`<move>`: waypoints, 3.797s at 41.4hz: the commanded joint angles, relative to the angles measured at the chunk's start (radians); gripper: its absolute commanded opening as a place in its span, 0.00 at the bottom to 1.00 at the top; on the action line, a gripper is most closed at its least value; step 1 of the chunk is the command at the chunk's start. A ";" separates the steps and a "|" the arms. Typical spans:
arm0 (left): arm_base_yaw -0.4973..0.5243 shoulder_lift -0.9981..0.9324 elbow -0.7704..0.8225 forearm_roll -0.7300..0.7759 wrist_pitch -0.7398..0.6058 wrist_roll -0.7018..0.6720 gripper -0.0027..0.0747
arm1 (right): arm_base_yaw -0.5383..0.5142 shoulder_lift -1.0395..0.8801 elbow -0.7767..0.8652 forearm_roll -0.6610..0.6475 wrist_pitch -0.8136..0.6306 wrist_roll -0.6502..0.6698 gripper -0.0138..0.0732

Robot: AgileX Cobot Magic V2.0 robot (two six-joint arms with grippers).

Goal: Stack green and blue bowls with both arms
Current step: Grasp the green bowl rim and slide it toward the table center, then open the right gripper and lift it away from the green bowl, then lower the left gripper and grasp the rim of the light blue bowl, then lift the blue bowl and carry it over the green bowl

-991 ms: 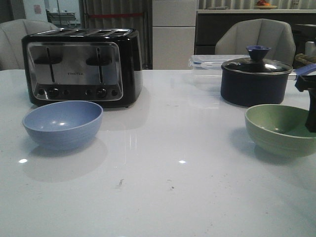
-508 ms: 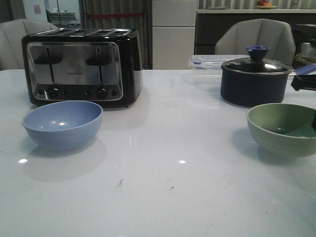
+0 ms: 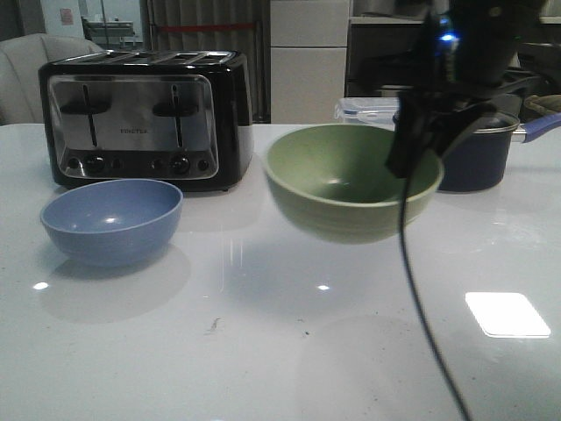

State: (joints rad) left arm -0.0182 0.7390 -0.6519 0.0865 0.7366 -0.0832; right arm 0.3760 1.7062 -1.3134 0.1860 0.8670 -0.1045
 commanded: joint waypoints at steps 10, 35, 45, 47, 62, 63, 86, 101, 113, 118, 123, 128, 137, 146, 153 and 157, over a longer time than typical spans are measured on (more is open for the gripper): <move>-0.006 0.001 -0.036 0.006 -0.062 -0.001 0.69 | 0.100 0.088 -0.039 0.007 -0.102 0.053 0.23; -0.006 0.001 -0.036 0.004 -0.088 -0.001 0.69 | 0.100 0.031 -0.020 -0.006 -0.211 0.014 0.75; -0.006 0.019 -0.036 -0.020 -0.094 0.001 0.69 | 0.138 -0.259 0.137 -0.007 -0.267 -0.066 0.75; -0.006 0.029 -0.036 -0.030 -0.097 0.003 0.69 | 0.146 -0.323 0.179 -0.007 -0.274 -0.074 0.75; -0.006 0.238 -0.101 -0.257 -0.142 0.212 0.69 | 0.159 -0.676 0.425 -0.009 -0.268 -0.080 0.75; -0.006 0.262 -0.110 -0.259 -0.142 0.212 0.69 | 0.159 -0.689 0.434 -0.009 -0.265 -0.080 0.75; -0.140 0.845 -0.450 -0.234 -0.183 0.234 0.69 | 0.159 -0.750 0.471 -0.008 -0.223 -0.080 0.75; -0.142 1.084 -0.593 -0.246 -0.187 0.234 0.52 | 0.159 -0.750 0.471 -0.008 -0.223 -0.080 0.75; -0.142 1.089 -0.607 -0.246 -0.184 0.234 0.15 | 0.159 -0.750 0.471 -0.008 -0.223 -0.080 0.75; -0.142 1.070 -0.632 -0.262 -0.135 0.234 0.15 | 0.159 -0.750 0.471 -0.008 -0.223 -0.080 0.75; -0.148 1.030 -0.687 -0.298 -0.054 0.234 0.15 | 0.159 -0.750 0.471 -0.008 -0.223 -0.080 0.75; -0.188 0.986 -0.762 -0.313 0.029 0.234 0.15 | 0.159 -0.750 0.471 -0.008 -0.223 -0.080 0.75; -0.311 0.956 -0.855 -0.336 0.129 0.234 0.15 | 0.159 -0.750 0.471 -0.008 -0.223 -0.080 0.75; -0.462 0.955 -0.856 -0.336 0.130 0.234 0.15 | 0.159 -0.750 0.471 -0.008 -0.223 -0.080 0.75; -0.556 0.956 -0.856 -0.336 0.111 0.234 0.15 | 0.159 -0.750 0.471 -0.008 -0.223 -0.080 0.75; -0.586 0.956 -0.856 -0.336 0.099 0.234 0.15 | 0.159 -0.750 0.471 -0.008 -0.223 -0.080 0.75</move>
State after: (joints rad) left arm -0.5791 1.7478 -1.4726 -0.2262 0.8942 0.1520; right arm 0.5348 0.9739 -0.8148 0.1787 0.6961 -0.1726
